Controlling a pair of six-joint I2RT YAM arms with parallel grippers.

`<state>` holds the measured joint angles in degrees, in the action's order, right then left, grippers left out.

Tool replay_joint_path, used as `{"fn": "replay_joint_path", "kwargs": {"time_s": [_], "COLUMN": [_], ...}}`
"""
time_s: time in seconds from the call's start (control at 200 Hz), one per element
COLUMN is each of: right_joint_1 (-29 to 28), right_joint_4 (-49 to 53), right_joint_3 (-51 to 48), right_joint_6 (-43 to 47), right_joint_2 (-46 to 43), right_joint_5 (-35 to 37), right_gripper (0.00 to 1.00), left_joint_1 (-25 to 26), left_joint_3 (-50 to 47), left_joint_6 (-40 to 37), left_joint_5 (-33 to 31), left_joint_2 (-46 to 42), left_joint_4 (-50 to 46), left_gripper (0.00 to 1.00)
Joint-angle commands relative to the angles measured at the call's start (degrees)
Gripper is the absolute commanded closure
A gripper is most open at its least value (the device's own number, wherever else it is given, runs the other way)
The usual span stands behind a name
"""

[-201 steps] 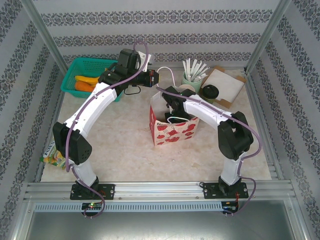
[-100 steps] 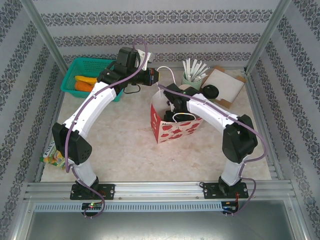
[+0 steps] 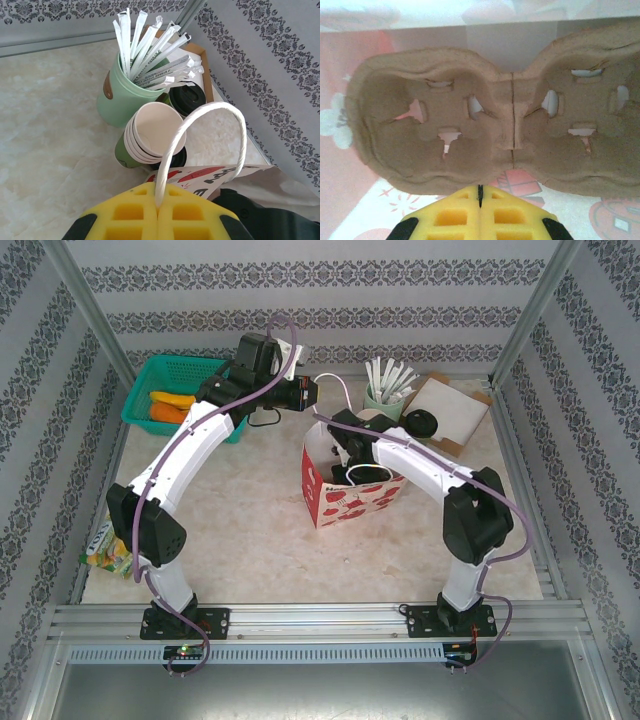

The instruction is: Pack the takeout coffee

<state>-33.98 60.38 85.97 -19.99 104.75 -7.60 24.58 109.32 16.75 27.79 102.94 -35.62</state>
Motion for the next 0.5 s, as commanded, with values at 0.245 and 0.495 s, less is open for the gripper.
{"fn": "replay_joint_path", "kwargs": {"time_s": [0.245, 0.495], "right_joint_1": [1.4, 1.5], "right_joint_4": [-0.9, -3.4], "right_joint_3": [-4.1, -5.4], "right_joint_6": [2.7, 2.8], "right_joint_2": [4.7, 8.0], "right_joint_5": [-0.8, 0.5], "right_gripper": [1.0, 0.98], "left_joint_1": [-0.7, -0.7], "left_joint_3": [2.0, 2.0], "left_joint_6": [-1.5, -1.5], "left_joint_5": [0.2, 2.0], "left_joint_2": [0.9, 1.2], "left_joint_4": [-1.0, -0.9], "left_gripper": [1.0, 1.0]}}
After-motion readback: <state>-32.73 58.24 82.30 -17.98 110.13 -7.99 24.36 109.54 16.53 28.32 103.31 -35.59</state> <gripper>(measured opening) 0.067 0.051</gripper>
